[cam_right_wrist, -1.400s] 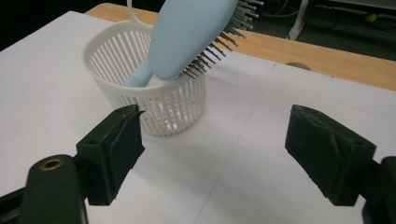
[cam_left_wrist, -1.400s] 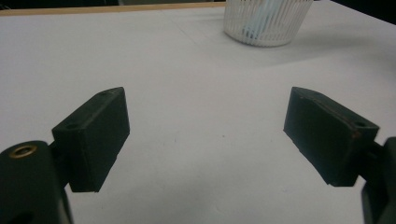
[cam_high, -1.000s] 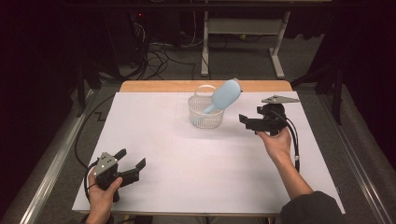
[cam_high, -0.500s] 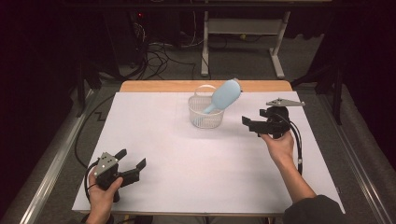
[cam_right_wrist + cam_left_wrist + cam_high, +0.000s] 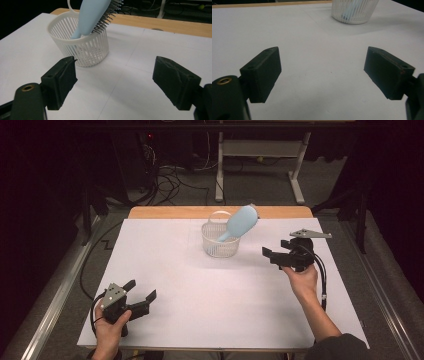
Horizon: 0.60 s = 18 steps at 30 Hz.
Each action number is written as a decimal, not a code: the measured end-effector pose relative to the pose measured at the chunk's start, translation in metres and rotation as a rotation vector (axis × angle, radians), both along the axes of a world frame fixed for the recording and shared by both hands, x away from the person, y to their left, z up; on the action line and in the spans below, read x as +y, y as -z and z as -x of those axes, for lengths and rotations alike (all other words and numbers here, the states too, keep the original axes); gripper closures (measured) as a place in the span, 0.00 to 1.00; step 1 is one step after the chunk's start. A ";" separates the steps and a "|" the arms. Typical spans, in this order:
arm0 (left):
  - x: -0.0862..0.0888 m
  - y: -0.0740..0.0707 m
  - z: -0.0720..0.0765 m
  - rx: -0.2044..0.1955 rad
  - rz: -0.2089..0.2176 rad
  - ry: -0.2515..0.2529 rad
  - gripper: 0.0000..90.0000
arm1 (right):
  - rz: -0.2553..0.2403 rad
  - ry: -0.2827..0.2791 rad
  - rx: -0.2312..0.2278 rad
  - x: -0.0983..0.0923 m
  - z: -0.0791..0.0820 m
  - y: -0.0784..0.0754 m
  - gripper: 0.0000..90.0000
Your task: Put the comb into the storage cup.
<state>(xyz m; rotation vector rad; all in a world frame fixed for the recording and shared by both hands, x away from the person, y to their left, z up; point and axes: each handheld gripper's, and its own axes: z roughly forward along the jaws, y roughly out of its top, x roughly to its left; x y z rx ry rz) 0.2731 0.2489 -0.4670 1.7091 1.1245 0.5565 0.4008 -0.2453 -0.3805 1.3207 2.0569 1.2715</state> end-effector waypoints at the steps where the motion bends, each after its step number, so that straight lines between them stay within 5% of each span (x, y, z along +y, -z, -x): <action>1: 0.000 0.000 0.000 0.000 0.001 0.001 0.17 | -0.007 0.004 0.001 -0.001 0.000 0.000 0.22; 18: 0.000 0.000 0.000 -0.001 0.001 0.001 0.17 | -0.025 0.019 -0.026 -0.012 0.012 0.003 0.22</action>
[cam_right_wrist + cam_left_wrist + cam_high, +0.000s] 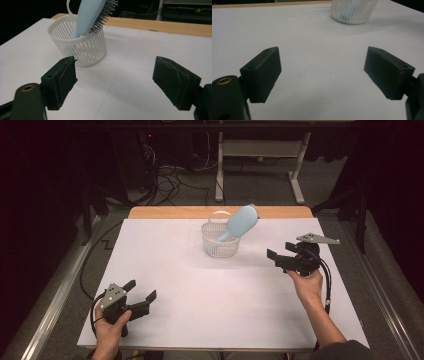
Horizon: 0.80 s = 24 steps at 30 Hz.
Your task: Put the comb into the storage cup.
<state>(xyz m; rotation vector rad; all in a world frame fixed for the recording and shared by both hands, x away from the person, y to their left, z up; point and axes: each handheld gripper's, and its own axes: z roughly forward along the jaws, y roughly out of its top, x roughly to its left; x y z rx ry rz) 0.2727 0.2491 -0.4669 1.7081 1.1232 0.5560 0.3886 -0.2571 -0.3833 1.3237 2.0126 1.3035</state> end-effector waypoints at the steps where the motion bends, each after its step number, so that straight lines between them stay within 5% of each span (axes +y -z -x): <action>1: 0.000 0.000 0.000 0.000 0.001 0.000 0.17 | -0.001 0.004 0.001 -0.001 0.001 0.000 0.22; 24: 0.000 0.000 0.000 -0.002 0.004 0.000 0.17 | 0.001 0.001 -0.037 -0.009 0.020 -0.002 0.20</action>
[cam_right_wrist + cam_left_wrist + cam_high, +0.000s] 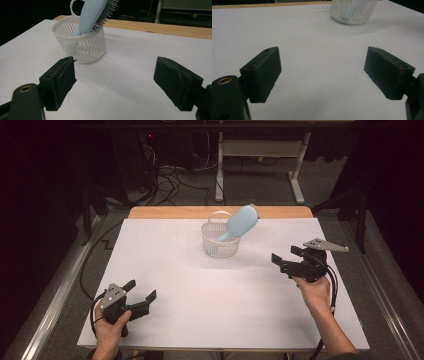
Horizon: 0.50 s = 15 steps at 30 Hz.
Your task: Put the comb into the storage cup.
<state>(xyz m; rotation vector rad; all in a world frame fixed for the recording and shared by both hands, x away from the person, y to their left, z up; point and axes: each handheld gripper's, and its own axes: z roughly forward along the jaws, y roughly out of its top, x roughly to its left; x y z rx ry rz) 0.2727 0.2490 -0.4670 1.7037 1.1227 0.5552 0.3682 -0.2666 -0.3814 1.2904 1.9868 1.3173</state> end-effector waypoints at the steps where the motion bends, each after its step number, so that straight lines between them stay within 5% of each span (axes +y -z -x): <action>1: 0.000 0.000 0.000 0.000 0.000 0.000 0.17 | 0.001 0.002 -0.003 -0.001 0.001 0.000 0.20; 15: 0.000 0.000 0.000 -0.001 -0.001 -0.003 0.17 | -0.004 -0.006 -0.024 -0.005 0.012 0.003 0.20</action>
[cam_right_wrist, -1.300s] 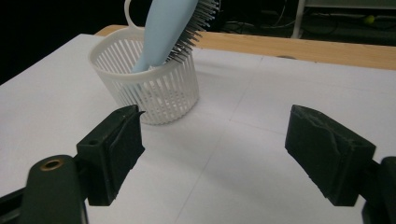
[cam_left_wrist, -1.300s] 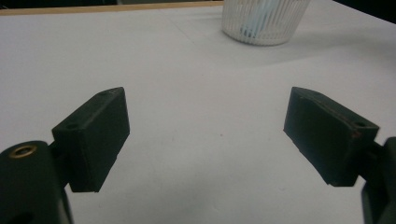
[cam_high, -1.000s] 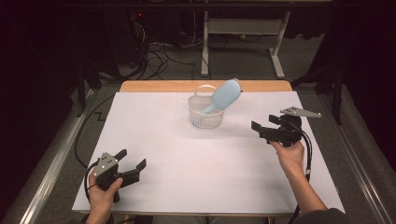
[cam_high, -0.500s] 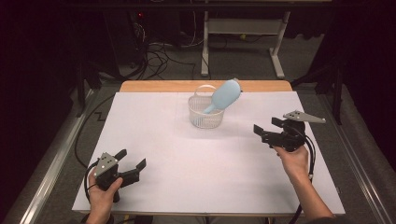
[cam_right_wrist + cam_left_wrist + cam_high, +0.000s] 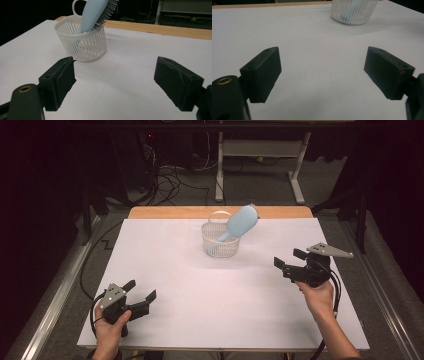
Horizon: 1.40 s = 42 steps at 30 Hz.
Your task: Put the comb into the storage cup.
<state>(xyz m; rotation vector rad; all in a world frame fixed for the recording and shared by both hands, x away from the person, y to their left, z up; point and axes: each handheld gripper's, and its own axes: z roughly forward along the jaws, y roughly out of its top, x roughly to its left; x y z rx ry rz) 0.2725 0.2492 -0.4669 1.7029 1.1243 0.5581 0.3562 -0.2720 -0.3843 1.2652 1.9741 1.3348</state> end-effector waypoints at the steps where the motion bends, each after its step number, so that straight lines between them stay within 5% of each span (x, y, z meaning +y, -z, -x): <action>1: 0.000 0.000 0.000 0.000 0.000 0.000 0.17 | 0.001 0.000 -0.001 -0.001 0.001 0.000 0.20; 42: 0.001 0.000 0.000 0.001 0.005 -0.005 0.17 | -0.039 0.027 -0.033 -0.023 0.030 0.009 0.19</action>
